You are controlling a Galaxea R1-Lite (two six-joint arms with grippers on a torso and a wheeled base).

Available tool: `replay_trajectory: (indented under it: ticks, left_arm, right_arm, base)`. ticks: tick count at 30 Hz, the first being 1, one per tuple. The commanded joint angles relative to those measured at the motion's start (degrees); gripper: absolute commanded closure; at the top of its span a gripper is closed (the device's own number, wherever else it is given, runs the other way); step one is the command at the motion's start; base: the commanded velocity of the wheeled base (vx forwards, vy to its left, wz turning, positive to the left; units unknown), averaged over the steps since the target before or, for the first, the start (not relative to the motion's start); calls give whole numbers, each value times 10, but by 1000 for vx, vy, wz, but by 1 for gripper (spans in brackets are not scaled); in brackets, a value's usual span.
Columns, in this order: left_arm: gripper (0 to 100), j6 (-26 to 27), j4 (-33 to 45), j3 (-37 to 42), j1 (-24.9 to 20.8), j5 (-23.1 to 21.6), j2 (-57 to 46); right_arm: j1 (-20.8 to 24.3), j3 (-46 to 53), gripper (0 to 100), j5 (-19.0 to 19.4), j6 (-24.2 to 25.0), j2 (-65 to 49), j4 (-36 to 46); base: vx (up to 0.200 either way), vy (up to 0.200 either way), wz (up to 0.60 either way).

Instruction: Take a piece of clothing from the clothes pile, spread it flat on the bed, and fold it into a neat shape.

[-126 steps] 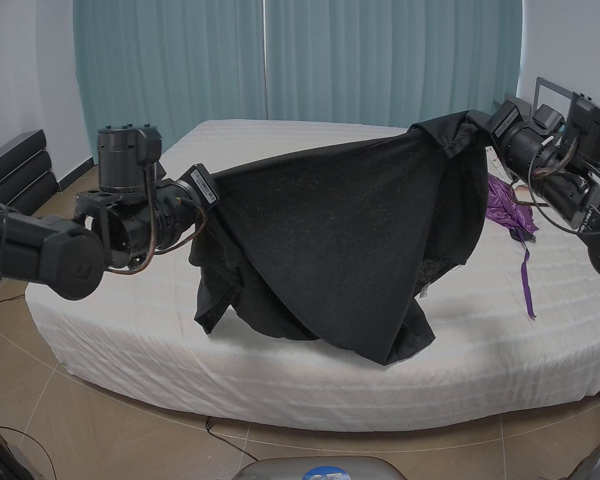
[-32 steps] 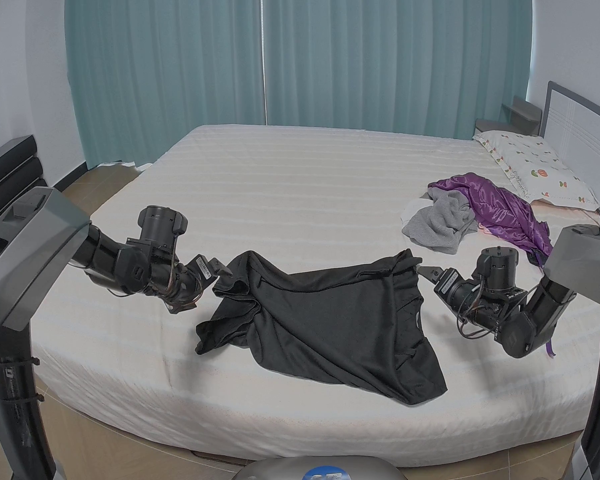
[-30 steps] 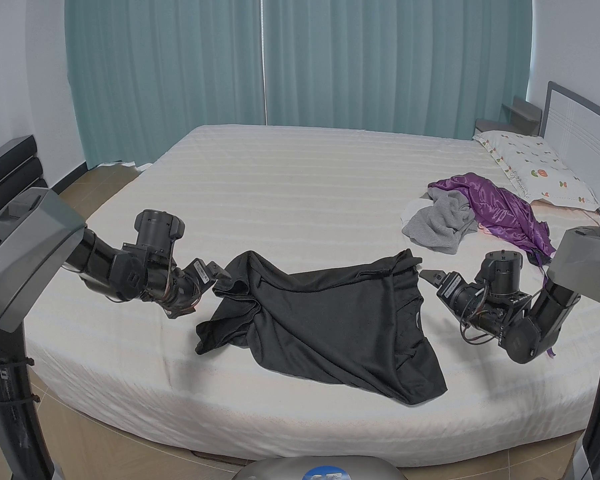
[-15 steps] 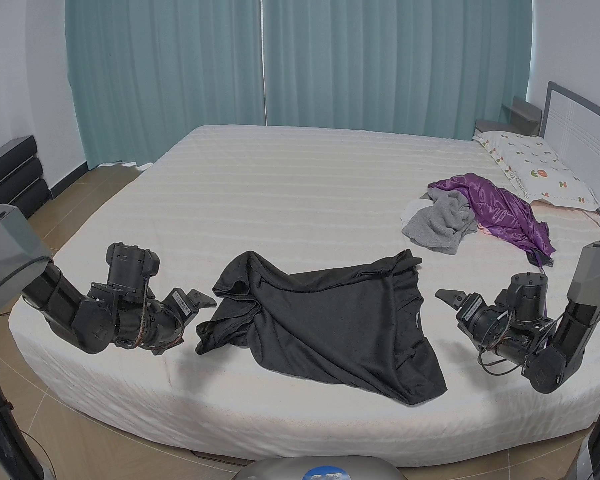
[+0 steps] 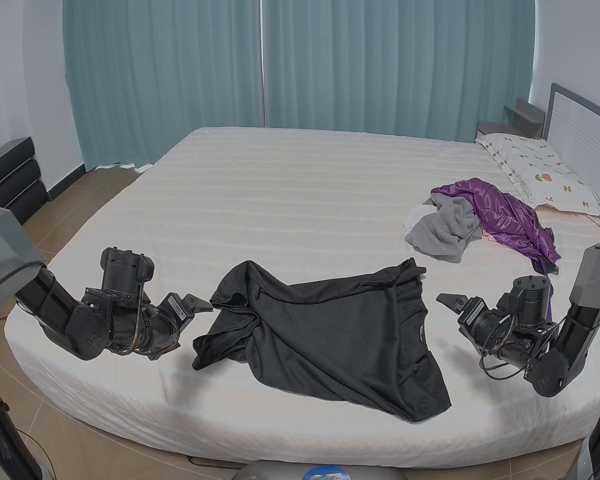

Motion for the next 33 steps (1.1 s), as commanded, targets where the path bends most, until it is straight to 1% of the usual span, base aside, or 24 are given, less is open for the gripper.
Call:
replay_trajectory:
  ticks: [1,3,10,15,16,18,22,27,30,31,33]
  left_arm:
    - [0,0,0,-7,0,0,9]
    - [0,1,0,-10,-1,0,12]
    - [0,1,1,-85,-17,4,74]
    - [0,1,6,-160,-30,35,124]
    - [0,1,7,-165,-32,38,128]
    - [0,1,7,-189,-49,48,152]
    - [0,2,8,-229,-66,59,187]
    - [0,2,8,-276,-74,62,220]
    - [0,2,8,-302,-72,77,237]
    - [100,2,8,-305,-72,78,240]
    - [100,4,8,-316,-69,84,251]
  right_arm:
    - [1,0,0,0,0,3,0]
    - [1,0,0,0,0,3,0]
    - [2,0,0,0,0,6,-1]
    - [3,0,0,0,4,7,-1]
    - [3,0,0,0,4,6,0]
    - [3,0,0,0,6,7,-1]
    - [2,-1,0,0,6,8,-1]
    - [2,-1,0,0,6,8,-1]
    - [2,-2,0,0,6,7,-1]
    - [2,-2,0,0,6,7,-1]
    - [2,-2,0,0,6,8,-1]
  base:
    - [0,0,0]
    - [0,0,0]
    - [0,0,0]
    - [0,0,0]
    - [0,0,0]
    - [0,0,0]
    - [0,0,0]
    - [0,0,0]
    - [0,0,0]
    - [0,0,0]
    - [0,0,0]
